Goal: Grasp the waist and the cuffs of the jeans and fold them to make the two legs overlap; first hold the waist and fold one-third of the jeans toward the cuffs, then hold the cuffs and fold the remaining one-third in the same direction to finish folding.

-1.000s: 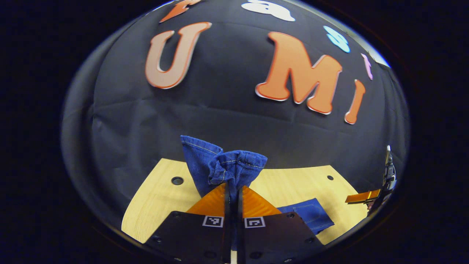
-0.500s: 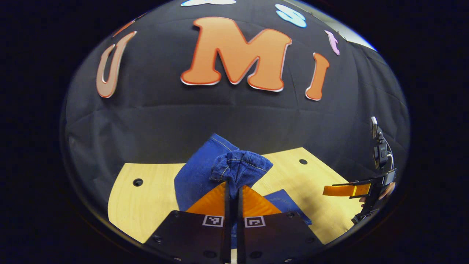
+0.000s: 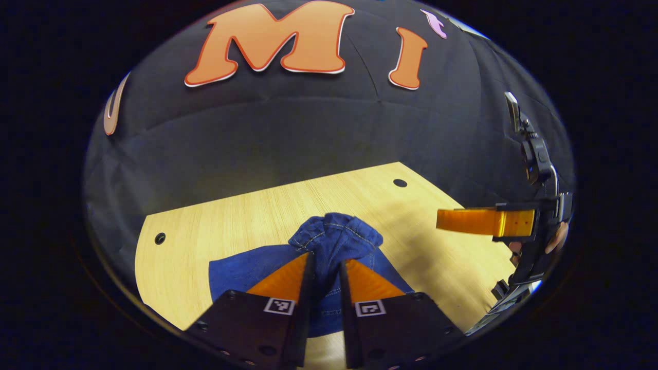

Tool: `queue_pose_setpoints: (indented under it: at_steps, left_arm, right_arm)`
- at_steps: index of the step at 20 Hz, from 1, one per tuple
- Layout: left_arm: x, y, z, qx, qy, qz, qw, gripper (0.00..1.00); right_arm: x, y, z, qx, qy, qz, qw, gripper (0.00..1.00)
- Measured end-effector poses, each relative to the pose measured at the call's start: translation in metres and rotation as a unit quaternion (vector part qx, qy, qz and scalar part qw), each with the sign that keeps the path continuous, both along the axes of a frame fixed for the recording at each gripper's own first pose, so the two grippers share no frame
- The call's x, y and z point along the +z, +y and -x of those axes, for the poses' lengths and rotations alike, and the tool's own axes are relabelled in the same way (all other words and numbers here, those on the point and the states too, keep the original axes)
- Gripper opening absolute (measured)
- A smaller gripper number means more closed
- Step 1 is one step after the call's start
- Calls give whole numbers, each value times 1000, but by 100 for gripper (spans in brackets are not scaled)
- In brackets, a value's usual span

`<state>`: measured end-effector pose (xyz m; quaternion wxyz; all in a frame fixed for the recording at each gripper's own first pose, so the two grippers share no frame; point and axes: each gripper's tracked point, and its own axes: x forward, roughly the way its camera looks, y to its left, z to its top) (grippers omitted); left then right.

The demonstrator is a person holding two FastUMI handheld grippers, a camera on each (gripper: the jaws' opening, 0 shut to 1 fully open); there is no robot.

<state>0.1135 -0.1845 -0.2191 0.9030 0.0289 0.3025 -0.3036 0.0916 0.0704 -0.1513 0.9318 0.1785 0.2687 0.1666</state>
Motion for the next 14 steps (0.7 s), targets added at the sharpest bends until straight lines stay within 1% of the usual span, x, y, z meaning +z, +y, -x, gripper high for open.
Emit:
queue_pose_setpoints:
  at_steps: [1,2,4,5,6,8,10,11,14]
  left_arm:
    - [-4,1,5,3,8,0,1000,31]
    - [-7,0,8,8,13,3,1000,50]
    - [5,3,6,11,0,17,1000,72]
    - [15,6,4,13,-17,22,1000,79]
    - [24,10,2,17,-32,24,999,88]
    - [39,22,1,35,-57,23,997,94]
    - [53,36,3,40,-84,0,996,94]
    - [62,39,4,44,-97,4,994,95]
    - [90,40,2,64,-137,34,988,96]
  right_arm:
    - [4,-1,-2,2,-12,9,1000,98]
    - [9,-3,-4,0,-25,18,1000,98]
    - [22,-4,-5,1,-51,34,998,98]
    - [28,-3,-6,0,-62,42,997,98]
    - [35,-1,-5,0,-74,47,996,98]
    - [49,1,-1,3,-97,54,994,98]
    - [65,8,2,7,-117,60,991,98]
    - [73,12,5,10,-127,61,990,98]
    - [98,16,11,9,-161,70,984,98]
